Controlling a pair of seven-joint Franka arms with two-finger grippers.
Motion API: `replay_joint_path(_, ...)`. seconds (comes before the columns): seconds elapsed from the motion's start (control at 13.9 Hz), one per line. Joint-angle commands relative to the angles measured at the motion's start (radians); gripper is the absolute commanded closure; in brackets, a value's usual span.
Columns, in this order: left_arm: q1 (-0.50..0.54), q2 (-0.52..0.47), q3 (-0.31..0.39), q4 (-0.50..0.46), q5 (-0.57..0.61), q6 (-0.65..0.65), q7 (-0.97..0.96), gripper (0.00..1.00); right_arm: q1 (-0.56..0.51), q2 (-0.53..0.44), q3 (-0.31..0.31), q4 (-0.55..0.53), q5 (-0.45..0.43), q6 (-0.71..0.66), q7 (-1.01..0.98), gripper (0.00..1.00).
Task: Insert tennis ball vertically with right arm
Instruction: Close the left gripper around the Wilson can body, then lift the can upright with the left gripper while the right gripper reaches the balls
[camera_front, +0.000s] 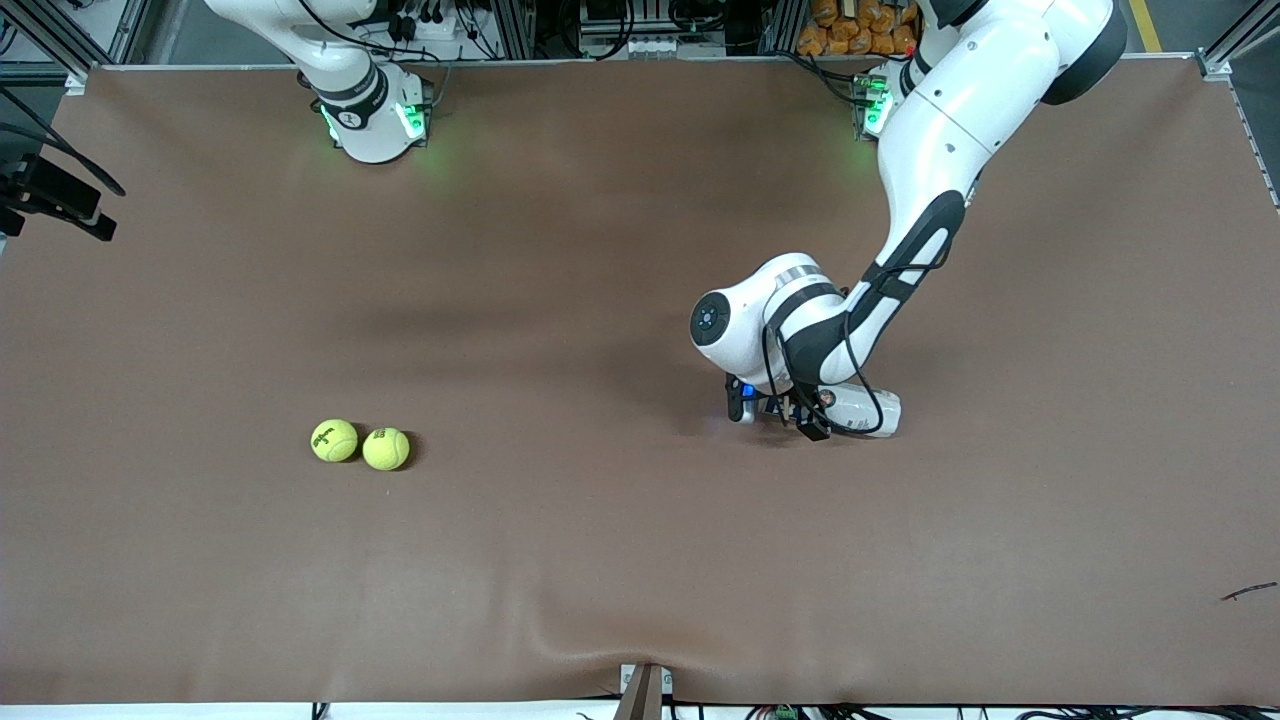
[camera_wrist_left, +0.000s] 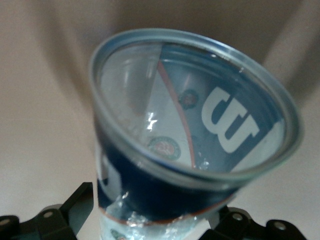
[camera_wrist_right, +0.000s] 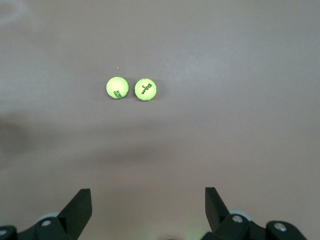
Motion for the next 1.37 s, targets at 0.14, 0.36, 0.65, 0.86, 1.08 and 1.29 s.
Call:
replay_joint_path(0.14,-0.007,0.016,-0.001,0.020,0.030,0.015,0.017,0.24,-0.025,0.002,0.014,0.007,0.011,-0.008,-0.014,0.00)
replay_joint_path(0.36,-0.007,0.015,-0.001,0.020,0.027,0.018,0.017,0.33,-0.025,0.002,0.014,0.007,0.011,-0.010,-0.014,0.00)
replay_joint_path(0.65,-0.003,-0.004,-0.030,0.032,0.006,0.018,0.019,0.34,-0.025,0.002,0.014,0.009,0.010,-0.008,-0.014,0.00)
replay_joint_path(0.86,-0.004,-0.008,-0.091,0.144,-0.164,0.018,0.019,0.32,-0.026,0.004,0.014,0.009,0.010,-0.007,-0.014,0.00)
replay_joint_path(1.08,-0.010,0.001,-0.179,0.235,-0.284,0.068,0.010,0.32,-0.028,0.006,0.014,0.012,0.008,-0.005,-0.011,0.00)
replay_joint_path(1.29,-0.010,0.001,-0.184,0.234,-0.399,0.279,0.016,0.32,-0.032,0.016,0.012,0.009,0.007,-0.007,-0.014,0.00)
